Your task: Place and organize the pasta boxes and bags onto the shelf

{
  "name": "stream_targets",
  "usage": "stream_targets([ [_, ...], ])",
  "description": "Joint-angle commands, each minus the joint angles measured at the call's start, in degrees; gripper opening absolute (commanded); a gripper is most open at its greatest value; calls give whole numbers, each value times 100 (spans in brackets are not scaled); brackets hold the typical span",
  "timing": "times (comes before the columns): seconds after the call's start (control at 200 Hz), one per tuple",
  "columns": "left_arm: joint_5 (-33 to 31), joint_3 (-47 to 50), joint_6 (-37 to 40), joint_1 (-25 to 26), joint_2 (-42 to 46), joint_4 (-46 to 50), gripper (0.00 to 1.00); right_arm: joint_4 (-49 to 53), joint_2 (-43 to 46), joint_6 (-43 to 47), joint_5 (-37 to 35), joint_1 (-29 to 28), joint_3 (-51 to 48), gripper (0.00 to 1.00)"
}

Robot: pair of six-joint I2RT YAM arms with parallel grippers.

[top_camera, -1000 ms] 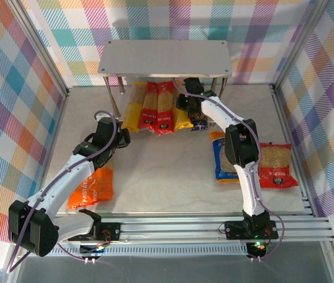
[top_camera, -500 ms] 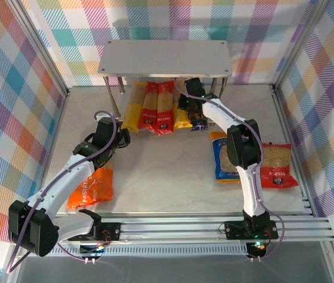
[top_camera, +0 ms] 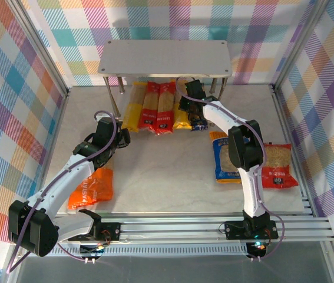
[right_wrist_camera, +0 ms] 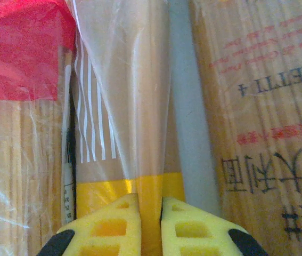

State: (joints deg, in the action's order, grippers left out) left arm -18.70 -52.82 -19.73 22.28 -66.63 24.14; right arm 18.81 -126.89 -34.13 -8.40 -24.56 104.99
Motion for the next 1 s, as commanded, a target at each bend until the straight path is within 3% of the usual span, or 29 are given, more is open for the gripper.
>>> stream_targets([
  [0.0, -33, -143, 51, -66, -24, 126, 71, 922, -79, 27, -425, 77, -350, 0],
  [0.71, -24, -178, 53, -66, -137, 92, 71, 1035, -20, 256, -296, 206, -284, 0],
  [0.775, -1, -181, 56, -66, -158, 74, 71, 1102, -69, 331, -205, 214, -181, 8],
  [0.995, -10, -155, 44, -62, -204, 51, 71, 1090, 25, 475, 55, 214, -134, 54],
])
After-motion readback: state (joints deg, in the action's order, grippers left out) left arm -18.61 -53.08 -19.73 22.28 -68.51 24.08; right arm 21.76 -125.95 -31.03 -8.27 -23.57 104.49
